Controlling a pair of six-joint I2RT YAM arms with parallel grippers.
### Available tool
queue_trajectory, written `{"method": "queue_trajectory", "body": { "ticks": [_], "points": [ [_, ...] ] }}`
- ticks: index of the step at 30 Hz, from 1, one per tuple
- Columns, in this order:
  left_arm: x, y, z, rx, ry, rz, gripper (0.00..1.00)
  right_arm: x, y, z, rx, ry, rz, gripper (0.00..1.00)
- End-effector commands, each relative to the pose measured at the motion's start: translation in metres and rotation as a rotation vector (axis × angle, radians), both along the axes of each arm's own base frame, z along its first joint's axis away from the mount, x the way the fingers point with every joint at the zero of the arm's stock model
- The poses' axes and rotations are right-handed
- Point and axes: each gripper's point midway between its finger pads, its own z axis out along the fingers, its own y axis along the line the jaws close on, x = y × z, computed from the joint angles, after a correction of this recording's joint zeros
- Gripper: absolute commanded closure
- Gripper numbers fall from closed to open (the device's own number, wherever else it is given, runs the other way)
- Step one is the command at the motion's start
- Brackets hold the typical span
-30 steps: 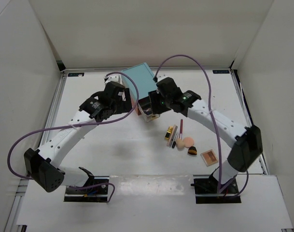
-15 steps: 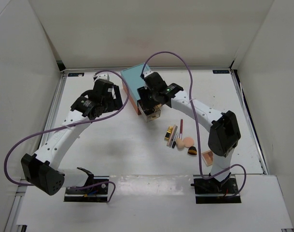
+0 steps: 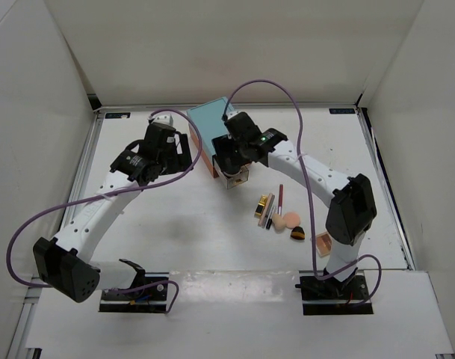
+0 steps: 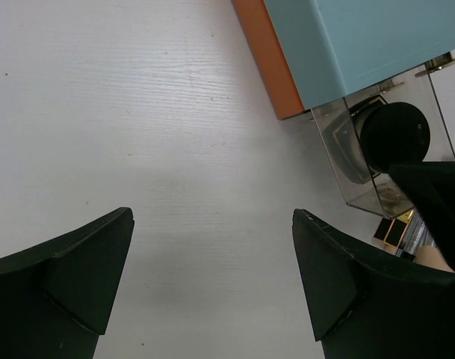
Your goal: Organize the makeup
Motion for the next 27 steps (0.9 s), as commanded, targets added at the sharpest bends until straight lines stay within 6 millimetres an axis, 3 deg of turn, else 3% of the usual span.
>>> {"method": "queue_trajectory", "body": {
  "ticks": [1, 3, 4, 6, 7, 8, 10, 11, 13, 15, 19, 23, 27],
  "points": [
    [0.001, -0.009, 0.006, -0.05, -0.038, -0.041, 0.02, -0.009, -0.019, 0.065, 0.1, -0.104, -0.088, 0.01],
    [0.002, -0.015, 0.003, -0.069, -0.039, -0.06, 0.02, -0.01, -0.046, 0.064, 0.076, -0.102, -0.185, 0.01],
    [0.003, -0.018, -0.002, -0.077, -0.028, -0.072, 0.02, -0.022, -0.069, 0.071, 0.092, -0.075, -0.275, 0.01],
    [0.004, -0.022, -0.006, -0.092, -0.032, -0.084, 0.02, -0.037, -0.109, 0.053, 0.019, -0.029, -0.415, 0.01],
    [0.005, -0.027, -0.007, -0.106, -0.03, -0.101, 0.02, -0.052, -0.142, 0.053, -0.002, -0.003, -0.512, 0.01],
    [0.006, -0.031, -0.01, -0.115, -0.029, -0.114, 0.02, -0.067, -0.164, 0.028, -0.02, 0.057, -0.646, 0.01],
    [0.01, -0.043, -0.013, -0.148, -0.031, -0.157, 0.02, -0.087, -0.214, 0.015, -0.037, 0.084, -0.853, 0.01],
    [0.012, -0.049, -0.017, -0.154, -0.024, -0.18, 0.02, -0.112, -0.234, -0.011, -0.086, 0.162, -0.948, 0.01],
    [0.014, -0.065, -0.018, -0.169, -0.03, -0.209, 0.02, -0.133, -0.259, -0.022, -0.058, 0.208, -1.079, 0.01],
    [0.013, -0.085, -0.026, -0.161, -0.012, -0.264, 0.02, -0.161, -0.275, -0.043, -0.065, 0.27, -1.196, 0.01],
    [0.012, -0.103, -0.033, -0.17, 0.01, -0.315, 0.02, -0.198, -0.296, -0.072, 0.001, 0.322, -1.37, 0.01],
    [0.009, -0.107, -0.034, -0.185, 0.006, -0.336, 0.02, -0.202, -0.299, -0.094, 0.112, 0.341, -1.455, 0.01],
    [0.006, -0.104, -0.032, -0.174, 0.01, -0.338, 0.02, -0.21, -0.304, -0.121, 0.057, 0.438, -1.487, 0.01]
  ]
}}
